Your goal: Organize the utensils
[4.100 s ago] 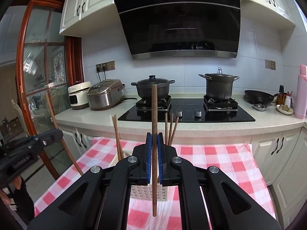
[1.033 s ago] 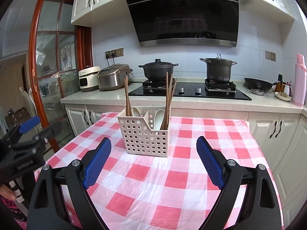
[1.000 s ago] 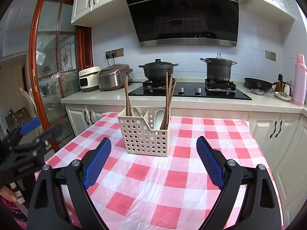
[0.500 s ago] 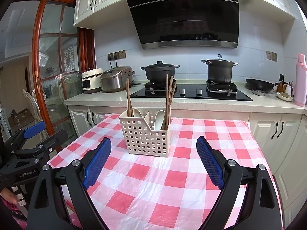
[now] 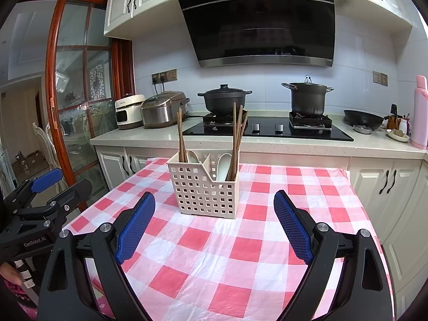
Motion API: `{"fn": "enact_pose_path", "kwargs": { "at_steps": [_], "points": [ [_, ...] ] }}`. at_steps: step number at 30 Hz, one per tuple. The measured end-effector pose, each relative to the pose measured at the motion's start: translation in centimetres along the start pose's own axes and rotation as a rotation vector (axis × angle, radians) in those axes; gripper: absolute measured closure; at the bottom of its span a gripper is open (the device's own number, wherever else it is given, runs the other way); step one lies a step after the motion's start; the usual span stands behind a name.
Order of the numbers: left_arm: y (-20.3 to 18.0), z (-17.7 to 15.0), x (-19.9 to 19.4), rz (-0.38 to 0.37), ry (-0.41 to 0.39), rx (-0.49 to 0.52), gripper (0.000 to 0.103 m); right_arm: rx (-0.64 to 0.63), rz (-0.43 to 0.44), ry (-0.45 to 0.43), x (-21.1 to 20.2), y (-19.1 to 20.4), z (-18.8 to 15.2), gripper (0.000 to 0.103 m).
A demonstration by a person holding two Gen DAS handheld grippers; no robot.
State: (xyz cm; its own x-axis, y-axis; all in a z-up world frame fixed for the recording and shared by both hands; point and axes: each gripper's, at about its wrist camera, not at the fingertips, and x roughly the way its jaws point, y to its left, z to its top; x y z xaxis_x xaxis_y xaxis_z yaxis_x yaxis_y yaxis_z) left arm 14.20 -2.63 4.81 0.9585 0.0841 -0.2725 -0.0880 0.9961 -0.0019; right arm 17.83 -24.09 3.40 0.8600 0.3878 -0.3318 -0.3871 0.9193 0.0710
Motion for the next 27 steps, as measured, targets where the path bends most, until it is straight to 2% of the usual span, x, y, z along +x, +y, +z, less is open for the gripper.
{"fn": "enact_pose_path", "kwargs": {
  "at_steps": [27],
  "points": [
    [0.02,-0.21,-0.07,-0.001,0.002,-0.002,0.005,0.000,0.003,-0.002,-0.03,-0.02,-0.13,0.018]
  ]
}}
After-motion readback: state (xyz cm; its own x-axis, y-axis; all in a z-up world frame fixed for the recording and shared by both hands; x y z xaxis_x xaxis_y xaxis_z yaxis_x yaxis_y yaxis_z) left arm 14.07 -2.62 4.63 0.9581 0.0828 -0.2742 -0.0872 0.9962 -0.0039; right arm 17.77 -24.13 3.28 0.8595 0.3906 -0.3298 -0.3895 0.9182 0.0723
